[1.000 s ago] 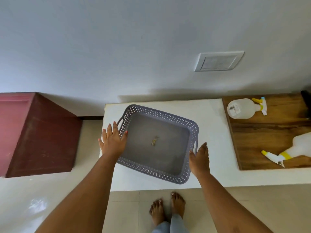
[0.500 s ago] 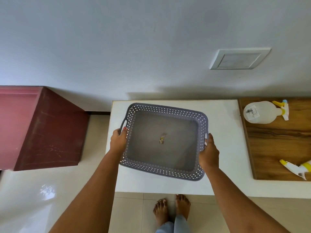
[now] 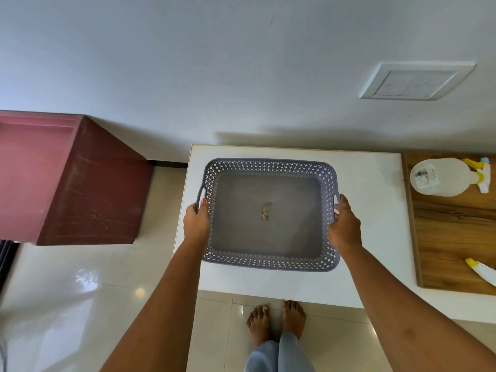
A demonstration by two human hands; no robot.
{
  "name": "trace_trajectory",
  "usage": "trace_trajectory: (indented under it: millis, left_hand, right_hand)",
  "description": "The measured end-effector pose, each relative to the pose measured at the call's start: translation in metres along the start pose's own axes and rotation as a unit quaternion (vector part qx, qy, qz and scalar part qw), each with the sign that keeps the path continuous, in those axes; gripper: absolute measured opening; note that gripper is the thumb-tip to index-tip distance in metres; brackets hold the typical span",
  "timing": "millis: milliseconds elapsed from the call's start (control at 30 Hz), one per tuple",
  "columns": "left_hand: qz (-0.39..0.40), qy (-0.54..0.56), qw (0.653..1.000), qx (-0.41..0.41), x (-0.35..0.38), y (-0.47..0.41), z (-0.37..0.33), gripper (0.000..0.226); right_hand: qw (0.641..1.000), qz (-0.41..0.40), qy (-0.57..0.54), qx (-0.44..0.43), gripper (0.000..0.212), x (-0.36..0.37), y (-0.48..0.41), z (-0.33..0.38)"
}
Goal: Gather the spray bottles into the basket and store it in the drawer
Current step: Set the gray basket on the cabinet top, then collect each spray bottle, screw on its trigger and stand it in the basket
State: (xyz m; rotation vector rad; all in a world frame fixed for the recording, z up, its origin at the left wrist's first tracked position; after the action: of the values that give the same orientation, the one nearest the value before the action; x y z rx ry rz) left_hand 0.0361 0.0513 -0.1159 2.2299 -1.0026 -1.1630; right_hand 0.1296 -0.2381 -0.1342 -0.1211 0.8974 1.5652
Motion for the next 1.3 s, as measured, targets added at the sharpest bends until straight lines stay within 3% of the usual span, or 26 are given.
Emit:
trace_trajectory:
  millis: [167, 367, 633, 967, 1067, 1300]
  left_hand:
    - [-0.062, -0.096, 0.993, 0.029, 0.003, 0.003, 0.000, 0.052]
    - [-0.129, -0.273, 0.950, 0.076, 0.014, 0.030, -0.017, 0.060]
    - [-0.038, -0.402, 0.893, 0.198, 0.072, 0.093, -0.077, 0.069]
    - [0.078, -0.401, 0.849, 0.335, 0.228, 0.159, -0.155, 0.059]
    - [0.110, -0.395, 0.840, 0.356, 0.277, 0.169, -0.174, 0.057]
    - [0.213, -0.320, 0.858, 0.342, 0.370, 0.177, -0.203, 0.065]
  right_hand:
    - [1.000, 0.004, 0.012, -0.004, 0.069, 0.002, 0.000, 0.001]
    - [0.999, -0.020, 0.015, -0.027, 0.069, -0.006, 0.009, 0.009]
    - [0.994, -0.104, -0.040, -0.018, 0.070, -0.070, 0.015, 0.016]
    - [0.939, -0.226, -0.234, 0.109, 0.061, -0.188, -0.040, -0.031]
    - [0.917, -0.213, -0.305, 0.146, 0.057, -0.215, -0.062, -0.054]
    - [0.862, -0.127, -0.438, 0.221, 0.059, -0.238, -0.117, -0.078]
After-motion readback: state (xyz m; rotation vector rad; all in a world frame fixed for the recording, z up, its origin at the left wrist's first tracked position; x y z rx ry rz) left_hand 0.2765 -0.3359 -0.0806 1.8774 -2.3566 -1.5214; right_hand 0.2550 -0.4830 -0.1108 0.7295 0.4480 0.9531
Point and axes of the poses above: each hand's wrist, its own y-axis away from the middle knuckle, its own x-axis out of the palm, z = x × y, the point moved 1 cm from there along -y, towards the middle knuckle, and after that the axes turned 12 degrees about -y, right-handed, at the moved point
